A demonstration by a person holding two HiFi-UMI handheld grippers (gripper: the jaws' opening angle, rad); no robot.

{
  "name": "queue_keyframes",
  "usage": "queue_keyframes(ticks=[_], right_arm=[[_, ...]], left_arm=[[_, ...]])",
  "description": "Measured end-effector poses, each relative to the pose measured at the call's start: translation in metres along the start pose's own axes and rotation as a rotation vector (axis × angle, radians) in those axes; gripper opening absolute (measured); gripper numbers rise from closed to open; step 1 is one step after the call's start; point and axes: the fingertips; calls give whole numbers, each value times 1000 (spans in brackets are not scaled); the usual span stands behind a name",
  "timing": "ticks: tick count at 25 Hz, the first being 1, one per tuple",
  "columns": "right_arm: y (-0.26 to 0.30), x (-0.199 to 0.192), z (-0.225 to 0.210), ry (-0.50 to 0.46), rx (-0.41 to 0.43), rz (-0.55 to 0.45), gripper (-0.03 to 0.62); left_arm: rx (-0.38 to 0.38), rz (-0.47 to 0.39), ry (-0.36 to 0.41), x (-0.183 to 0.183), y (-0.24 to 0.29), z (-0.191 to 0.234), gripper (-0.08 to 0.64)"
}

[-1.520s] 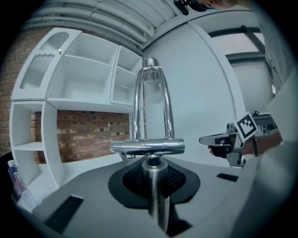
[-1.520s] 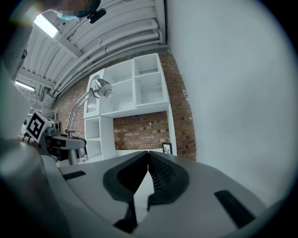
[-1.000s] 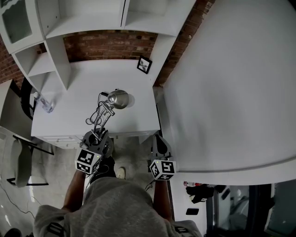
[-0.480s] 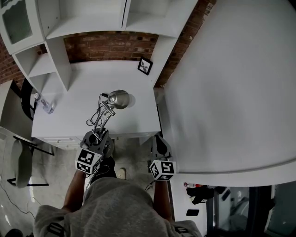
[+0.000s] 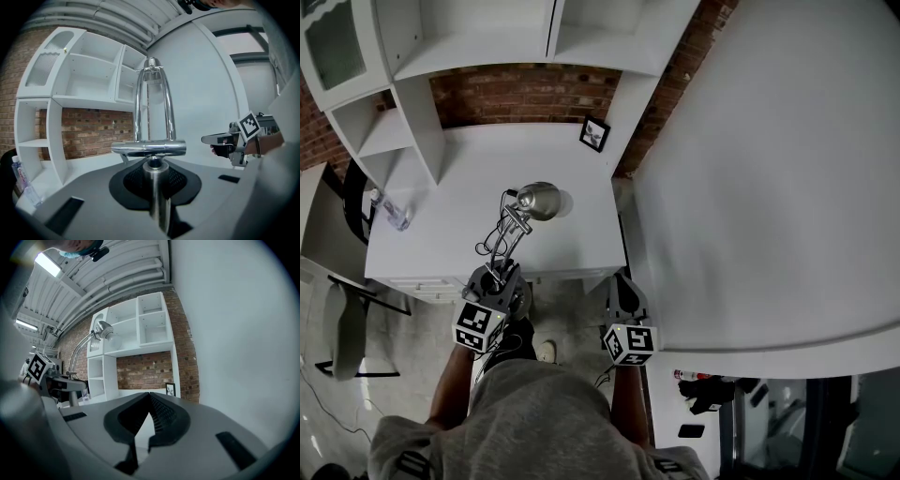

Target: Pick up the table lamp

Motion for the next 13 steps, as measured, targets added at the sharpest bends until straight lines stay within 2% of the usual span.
queue_keyframes(ticks=[13], right_arm=[[-8, 1, -2, -1, -6, 1, 21]], left_arm=[[-14, 4, 10, 0, -1, -8, 49]])
Point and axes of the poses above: the fingertips, and each gripper's own axes: y forward along the fingers, z to its left, x out of its top, and after that the axes turned 7 degrees about -x, right-handed
